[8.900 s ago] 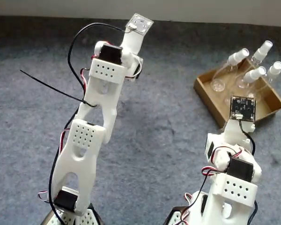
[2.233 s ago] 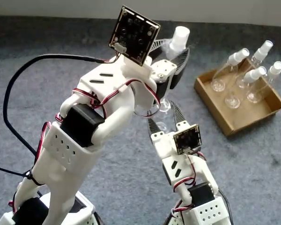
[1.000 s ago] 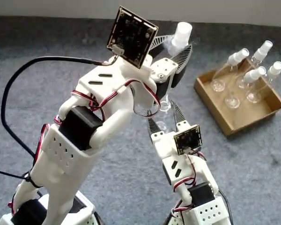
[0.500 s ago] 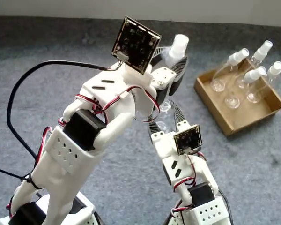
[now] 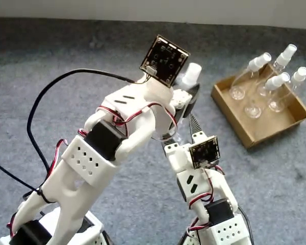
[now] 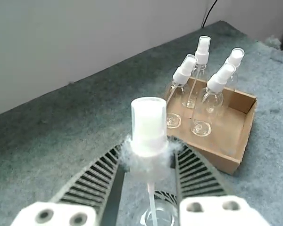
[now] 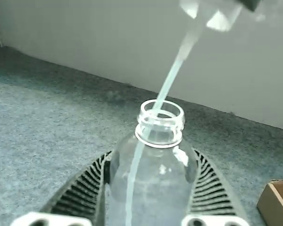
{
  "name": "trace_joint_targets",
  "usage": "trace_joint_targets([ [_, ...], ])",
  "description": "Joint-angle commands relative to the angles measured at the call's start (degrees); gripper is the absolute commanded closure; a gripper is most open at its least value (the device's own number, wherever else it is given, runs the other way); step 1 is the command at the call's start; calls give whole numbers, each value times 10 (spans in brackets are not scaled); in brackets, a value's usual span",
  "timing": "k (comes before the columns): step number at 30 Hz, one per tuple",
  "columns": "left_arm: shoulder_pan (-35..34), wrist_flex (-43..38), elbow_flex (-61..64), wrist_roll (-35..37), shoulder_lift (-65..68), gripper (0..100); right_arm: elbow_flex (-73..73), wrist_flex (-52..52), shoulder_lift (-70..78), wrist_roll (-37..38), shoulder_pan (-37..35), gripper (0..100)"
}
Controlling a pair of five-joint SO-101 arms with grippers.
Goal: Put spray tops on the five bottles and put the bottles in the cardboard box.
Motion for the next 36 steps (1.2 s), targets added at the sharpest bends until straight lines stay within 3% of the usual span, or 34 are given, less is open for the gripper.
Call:
trace_joint_targets([
  [1,-7,-11,8,-5,-19,996,-8,0,-8,-6,8,893],
  [7,-1,-21,46,-5,-97,996,-8,0,-8,-6,8,893],
  [16,-6,-206,242,-4,-172,996,-8,0,-8,-6,8,893],
  [23,-2,-236,339,-3,-229,996,-8,0,-8,-6,10,893],
  [36,0,-400,530,-3,-325,996,-8,0,-8,-6,9,893],
])
